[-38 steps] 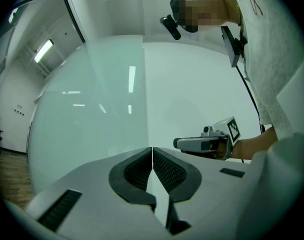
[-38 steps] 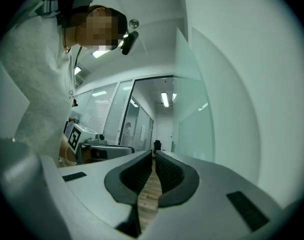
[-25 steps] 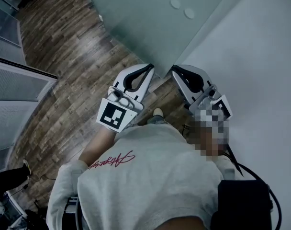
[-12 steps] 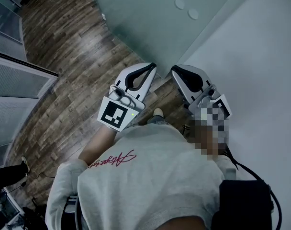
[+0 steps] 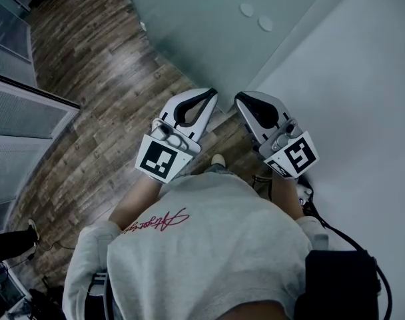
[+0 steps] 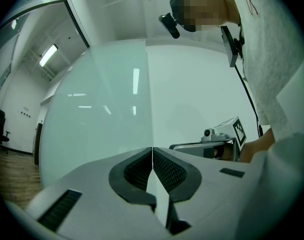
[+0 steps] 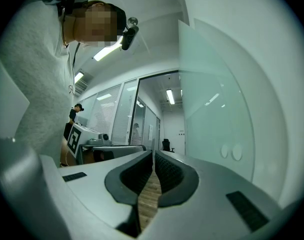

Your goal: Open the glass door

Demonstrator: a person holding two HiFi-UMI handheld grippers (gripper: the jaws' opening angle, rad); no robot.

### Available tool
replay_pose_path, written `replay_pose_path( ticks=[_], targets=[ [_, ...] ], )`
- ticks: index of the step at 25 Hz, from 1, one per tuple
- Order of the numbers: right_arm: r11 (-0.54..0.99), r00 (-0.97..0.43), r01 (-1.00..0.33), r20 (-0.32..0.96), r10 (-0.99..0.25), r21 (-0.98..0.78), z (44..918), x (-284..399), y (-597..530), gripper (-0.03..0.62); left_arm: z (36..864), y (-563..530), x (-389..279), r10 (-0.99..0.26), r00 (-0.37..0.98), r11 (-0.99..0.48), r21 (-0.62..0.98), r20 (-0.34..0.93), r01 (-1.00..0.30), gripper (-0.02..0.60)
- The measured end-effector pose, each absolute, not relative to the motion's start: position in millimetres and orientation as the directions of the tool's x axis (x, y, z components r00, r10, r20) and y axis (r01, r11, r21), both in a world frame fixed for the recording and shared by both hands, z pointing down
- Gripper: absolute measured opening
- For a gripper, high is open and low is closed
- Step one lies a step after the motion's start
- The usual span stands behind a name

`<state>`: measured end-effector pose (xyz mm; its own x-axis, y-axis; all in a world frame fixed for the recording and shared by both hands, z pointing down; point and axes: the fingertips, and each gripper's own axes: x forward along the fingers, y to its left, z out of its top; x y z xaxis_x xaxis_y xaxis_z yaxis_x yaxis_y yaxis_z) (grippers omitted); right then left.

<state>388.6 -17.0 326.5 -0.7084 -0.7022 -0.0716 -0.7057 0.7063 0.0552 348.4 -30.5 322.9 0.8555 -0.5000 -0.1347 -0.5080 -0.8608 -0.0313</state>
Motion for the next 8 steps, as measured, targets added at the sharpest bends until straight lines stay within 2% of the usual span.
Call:
replay_pose_path(
  ticks=[8],
  targets=[
    [0.709,-0.710,-0.703,-0.108,-0.696,0.056,318.4,391.8,-19.2,0.031,323.0,-33.2,351.4,-0.511,0.848,-0.855,-0.019,-0.141,-0.518,0.018]
  ],
)
